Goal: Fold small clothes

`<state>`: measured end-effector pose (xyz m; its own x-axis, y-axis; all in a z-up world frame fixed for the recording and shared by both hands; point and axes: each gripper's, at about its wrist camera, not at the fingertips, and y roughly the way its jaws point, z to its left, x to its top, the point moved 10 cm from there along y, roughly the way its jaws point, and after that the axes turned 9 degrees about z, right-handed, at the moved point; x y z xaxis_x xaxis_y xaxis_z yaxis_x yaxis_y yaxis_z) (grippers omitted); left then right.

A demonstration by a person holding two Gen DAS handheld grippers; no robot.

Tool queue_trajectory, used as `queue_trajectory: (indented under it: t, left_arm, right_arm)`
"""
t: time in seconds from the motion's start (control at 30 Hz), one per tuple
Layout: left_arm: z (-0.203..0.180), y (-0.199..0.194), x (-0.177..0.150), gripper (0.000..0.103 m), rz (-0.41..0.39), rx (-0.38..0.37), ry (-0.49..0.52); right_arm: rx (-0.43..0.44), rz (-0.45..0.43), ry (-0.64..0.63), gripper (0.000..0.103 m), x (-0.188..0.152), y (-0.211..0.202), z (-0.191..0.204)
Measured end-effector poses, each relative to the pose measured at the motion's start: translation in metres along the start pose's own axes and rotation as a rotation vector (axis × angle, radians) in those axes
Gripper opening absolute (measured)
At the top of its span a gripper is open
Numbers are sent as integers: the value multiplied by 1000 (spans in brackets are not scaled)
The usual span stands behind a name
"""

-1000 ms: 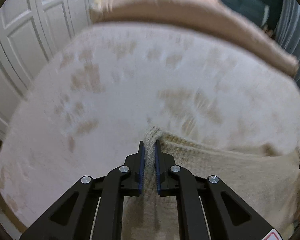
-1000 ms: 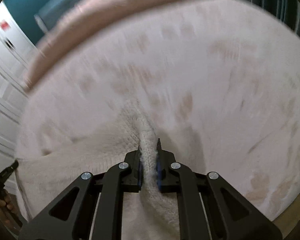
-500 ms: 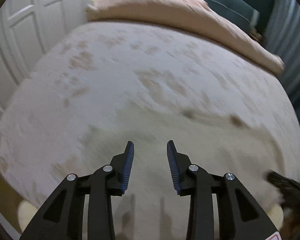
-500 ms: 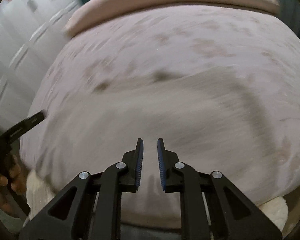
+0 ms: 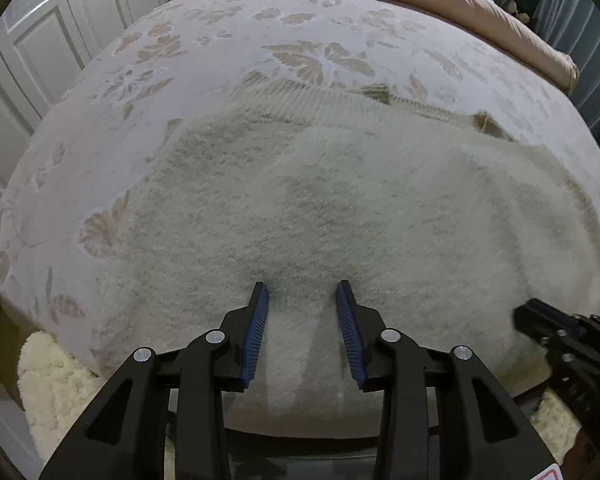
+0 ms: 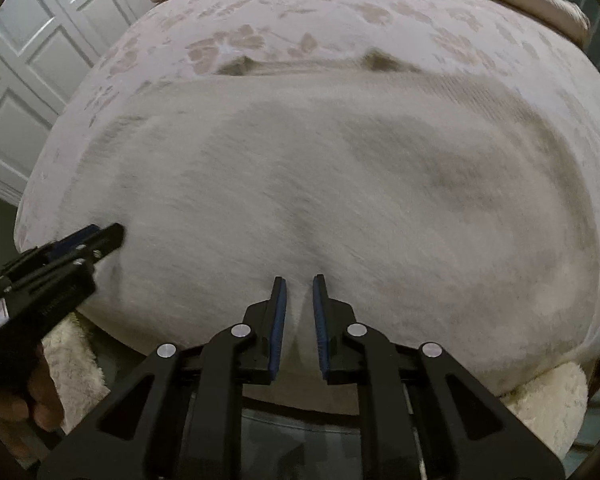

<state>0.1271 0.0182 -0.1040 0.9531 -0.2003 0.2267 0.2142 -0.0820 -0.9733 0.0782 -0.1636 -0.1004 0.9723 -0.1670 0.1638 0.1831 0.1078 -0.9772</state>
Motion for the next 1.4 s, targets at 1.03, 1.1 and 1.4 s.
queue_trajectory:
  t: [1.03,1.1,1.4]
  left_arm:
    - [9,5,-19,41,-2,81,33]
    - [10,5,-19,41,-1,64,27]
    - [57,-33,-35,56,-54,-58,-129]
  right_arm:
    - [-47,-61,243,20,-39,-38,-98]
    - [-77,9,179,20,-42,-6,-78]
    - [-40,-57,95,22,-18,-38,-38]
